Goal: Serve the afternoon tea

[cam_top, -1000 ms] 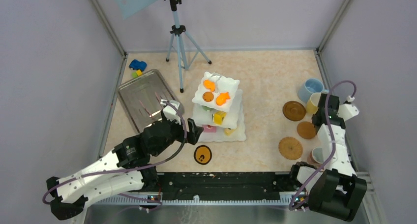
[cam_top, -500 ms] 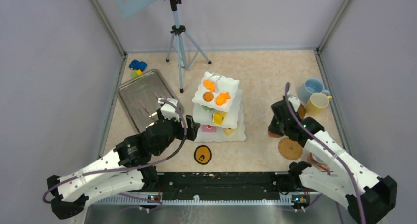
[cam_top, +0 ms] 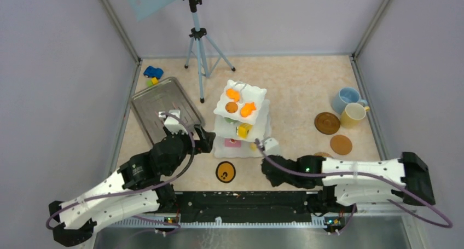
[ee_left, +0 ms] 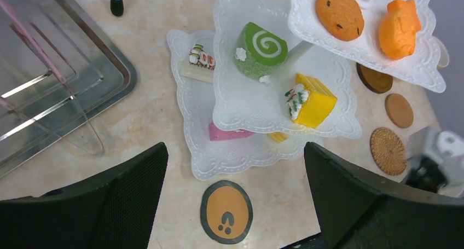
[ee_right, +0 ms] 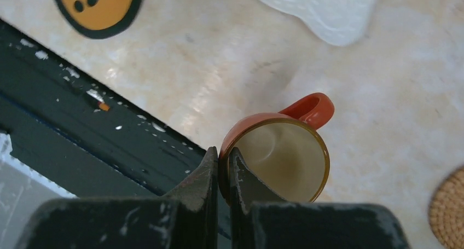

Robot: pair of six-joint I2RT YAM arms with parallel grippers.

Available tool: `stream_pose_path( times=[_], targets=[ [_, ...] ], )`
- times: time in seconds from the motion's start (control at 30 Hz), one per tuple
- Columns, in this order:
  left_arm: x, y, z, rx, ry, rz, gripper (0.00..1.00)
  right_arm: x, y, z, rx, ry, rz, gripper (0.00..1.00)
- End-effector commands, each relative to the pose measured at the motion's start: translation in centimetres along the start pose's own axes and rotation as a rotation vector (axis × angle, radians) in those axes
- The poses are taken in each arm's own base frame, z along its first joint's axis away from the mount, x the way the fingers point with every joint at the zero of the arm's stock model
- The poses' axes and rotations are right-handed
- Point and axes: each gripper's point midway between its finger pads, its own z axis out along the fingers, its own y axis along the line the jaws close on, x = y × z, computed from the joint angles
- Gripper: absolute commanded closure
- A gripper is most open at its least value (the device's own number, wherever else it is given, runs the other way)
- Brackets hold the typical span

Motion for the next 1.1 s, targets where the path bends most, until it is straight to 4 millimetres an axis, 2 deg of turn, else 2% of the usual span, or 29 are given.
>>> stream_pose_path(
  times=[0.0,0.1,0.23,0.3,0.4,0.53,0.77,1.07],
  targets=[
    [-2.9,0.9,-1.7,-0.028,-0.087,-0.114,0.01,-4.3,8.2,1.2,-0.137,-0.126,-0.218,1.0],
    [-3.7,1.3,-2.7,-0.026,-0.104,-0.112,0.01,-5.6,12.0,2.9,-0.16,-0.093,-0.297,1.0],
    [-5.6,2.0,-4.4,-0.023,-0.152,-0.129,0.01,-7.0,16.9,4.1,-0.255,-0.082,-0.364,1.0],
    [-6.8,2.5,-5.4,-0.025,-0.187,-0.134,0.01,-7.4,18.6,4.5,-0.287,-0.079,-0.378,1.0],
    [-8.4,3.1,-6.8,-0.018,-0.233,-0.147,0.01,-7.9,19.9,5.3,-0.279,-0.065,-0.405,1.0],
    [-9.4,3.9,-8.2,-0.017,-0.269,-0.156,0.01,-7.6,20.0,6.8,-0.229,-0.028,-0.421,1.0],
    [-9.6,4.2,-9.2,0.013,-0.277,-0.184,0.01,-6.5,18.9,9.2,-0.129,0.023,-0.452,1.0],
    [-9.0,4.5,-9.2,0.011,-0.267,-0.184,0.01,-5.9,17.9,9.8,-0.082,0.052,-0.512,1.0]
  ],
)
